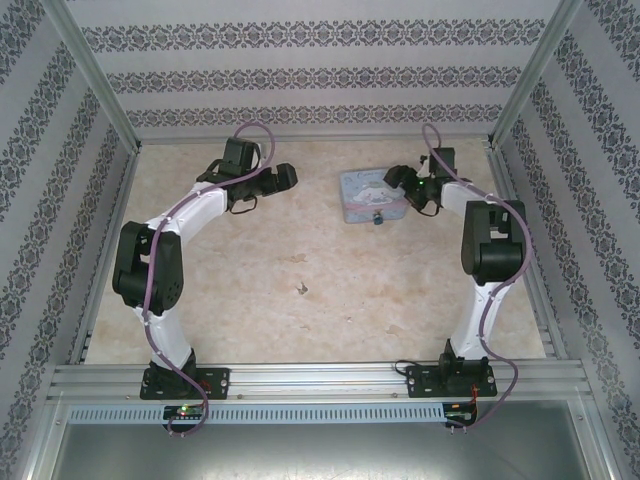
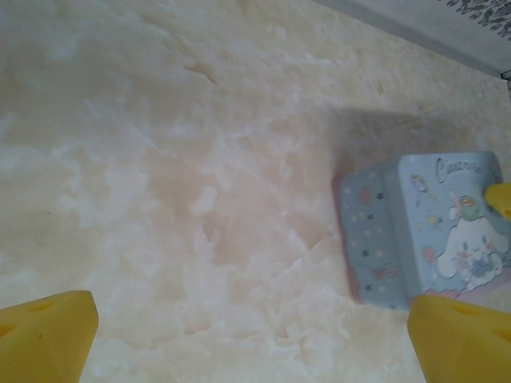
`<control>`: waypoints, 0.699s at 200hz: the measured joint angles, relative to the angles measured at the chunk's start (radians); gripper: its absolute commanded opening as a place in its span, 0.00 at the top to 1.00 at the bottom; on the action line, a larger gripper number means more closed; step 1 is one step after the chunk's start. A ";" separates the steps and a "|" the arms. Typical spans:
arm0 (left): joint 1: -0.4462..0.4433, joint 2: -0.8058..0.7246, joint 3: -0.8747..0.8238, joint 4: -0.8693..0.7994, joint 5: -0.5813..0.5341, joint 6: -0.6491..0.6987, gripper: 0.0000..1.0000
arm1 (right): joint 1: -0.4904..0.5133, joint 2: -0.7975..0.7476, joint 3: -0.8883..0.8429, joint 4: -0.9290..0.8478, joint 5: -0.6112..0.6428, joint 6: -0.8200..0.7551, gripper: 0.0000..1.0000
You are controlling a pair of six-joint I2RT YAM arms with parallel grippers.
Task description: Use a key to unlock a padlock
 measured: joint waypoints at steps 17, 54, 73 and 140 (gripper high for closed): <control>-0.005 0.000 -0.020 0.012 0.008 -0.011 0.00 | 0.063 -0.038 -0.039 0.003 0.000 0.000 0.22; -0.006 0.000 -0.093 0.038 0.019 -0.040 0.00 | 0.238 -0.077 -0.064 0.001 0.013 -0.001 0.20; -0.006 0.000 -0.109 0.053 0.029 -0.053 0.00 | 0.285 -0.107 -0.076 -0.008 0.026 -0.001 0.20; -0.009 0.000 -0.156 0.127 0.064 -0.101 0.00 | 0.267 -0.129 -0.075 -0.017 0.041 0.019 0.20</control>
